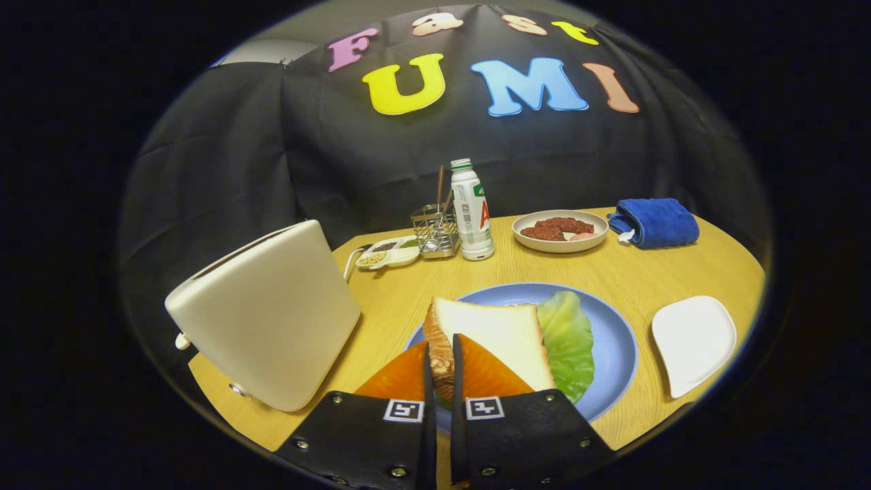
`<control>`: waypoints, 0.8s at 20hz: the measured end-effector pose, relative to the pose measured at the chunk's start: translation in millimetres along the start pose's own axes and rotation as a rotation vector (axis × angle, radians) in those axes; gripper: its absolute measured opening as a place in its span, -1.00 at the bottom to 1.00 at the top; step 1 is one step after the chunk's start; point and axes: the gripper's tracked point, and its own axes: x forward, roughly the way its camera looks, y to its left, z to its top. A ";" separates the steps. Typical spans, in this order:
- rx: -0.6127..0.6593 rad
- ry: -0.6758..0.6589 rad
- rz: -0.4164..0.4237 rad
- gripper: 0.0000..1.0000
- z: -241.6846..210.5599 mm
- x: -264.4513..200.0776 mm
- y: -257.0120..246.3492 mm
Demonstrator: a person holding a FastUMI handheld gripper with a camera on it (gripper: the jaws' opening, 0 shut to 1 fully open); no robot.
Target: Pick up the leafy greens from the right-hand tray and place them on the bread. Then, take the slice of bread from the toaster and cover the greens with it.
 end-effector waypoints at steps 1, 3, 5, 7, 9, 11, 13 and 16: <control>0.009 0.007 0.004 -0.83 -3.4 0.4 1.1; 0.035 0.019 0.020 -0.83 -9.2 2.9 2.6; 0.046 0.009 0.023 -0.83 -7.6 1.7 2.6; 0.038 -0.002 0.013 -0.83 -7.1 1.1 2.5; 0.024 -0.012 0.000 -0.80 -6.3 -0.1 3.0; 0.009 -0.027 -0.002 -0.57 -4.9 -1.2 7.9; 0.012 -0.002 0.026 -0.42 -11.2 -0.2 16.6; 0.013 -0.018 0.039 -0.04 -6.8 -3.0 17.4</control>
